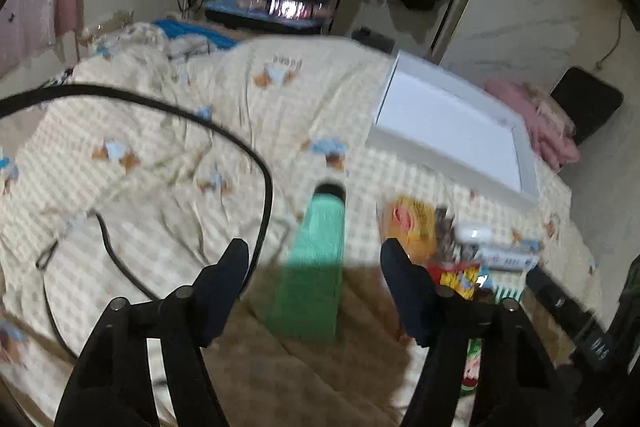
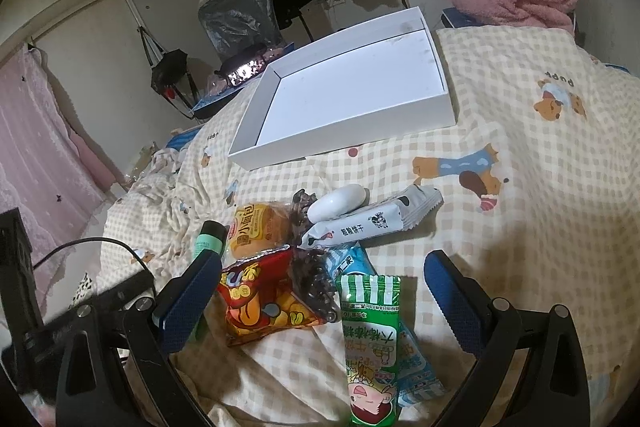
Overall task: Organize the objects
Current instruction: 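Grasp the green tube with the left tool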
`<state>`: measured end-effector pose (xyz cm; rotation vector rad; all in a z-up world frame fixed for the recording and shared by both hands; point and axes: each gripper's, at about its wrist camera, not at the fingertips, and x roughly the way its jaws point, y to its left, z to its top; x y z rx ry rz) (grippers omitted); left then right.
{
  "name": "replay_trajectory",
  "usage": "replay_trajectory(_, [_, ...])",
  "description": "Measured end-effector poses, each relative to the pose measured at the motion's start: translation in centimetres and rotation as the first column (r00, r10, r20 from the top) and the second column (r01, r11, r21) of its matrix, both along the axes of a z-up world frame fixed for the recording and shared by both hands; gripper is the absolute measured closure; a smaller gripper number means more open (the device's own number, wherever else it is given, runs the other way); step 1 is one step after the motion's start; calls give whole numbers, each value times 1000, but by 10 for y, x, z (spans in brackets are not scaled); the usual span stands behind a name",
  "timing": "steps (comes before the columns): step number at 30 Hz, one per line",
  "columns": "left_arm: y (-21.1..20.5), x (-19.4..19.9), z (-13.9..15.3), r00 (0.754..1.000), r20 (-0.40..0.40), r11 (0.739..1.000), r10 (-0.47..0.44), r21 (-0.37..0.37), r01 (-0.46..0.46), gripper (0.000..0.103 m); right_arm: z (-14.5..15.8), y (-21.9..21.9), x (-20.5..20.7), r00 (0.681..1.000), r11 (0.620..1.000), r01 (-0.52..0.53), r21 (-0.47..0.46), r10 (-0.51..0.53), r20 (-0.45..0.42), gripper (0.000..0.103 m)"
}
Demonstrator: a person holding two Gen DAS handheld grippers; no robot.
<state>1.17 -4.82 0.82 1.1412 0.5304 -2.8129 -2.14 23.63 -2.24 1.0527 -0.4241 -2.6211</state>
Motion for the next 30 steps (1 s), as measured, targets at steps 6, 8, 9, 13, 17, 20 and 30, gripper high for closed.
replay_trajectory(6, [-7,-34,-5,985,153,995,-81,68,71,57,-1,-3,-1,1000,1000,-15,8,15,4,1])
replay_trajectory(8, [-9,-46,-18,970,192,977,-147,178,113,57,-1,-5,-1,1000,1000,-20,11,20,6,1])
replay_trajectory(9, [-8,-51,-25,960,217,967,-178,219,130,56,-1,-5,0,1000,1000,-21,12,21,5,1])
replay_trajectory(13, [-4,-67,-46,936,307,975,-173,189,118,46,-2,-6,-1,1000,1000,-27,15,27,9,1])
replay_trajectory(17, [-5,-78,-59,918,355,975,-178,188,116,40,-3,-6,-1,999,999,-30,15,30,14,1])
replay_trajectory(20, [-4,-88,-66,899,404,982,-172,138,125,33,-3,-6,-2,999,999,-33,14,33,15,1])
replay_trajectory(30, [2,-130,-90,749,537,921,-388,202,333,33,-5,-4,-3,999,999,-38,-1,38,25,1])
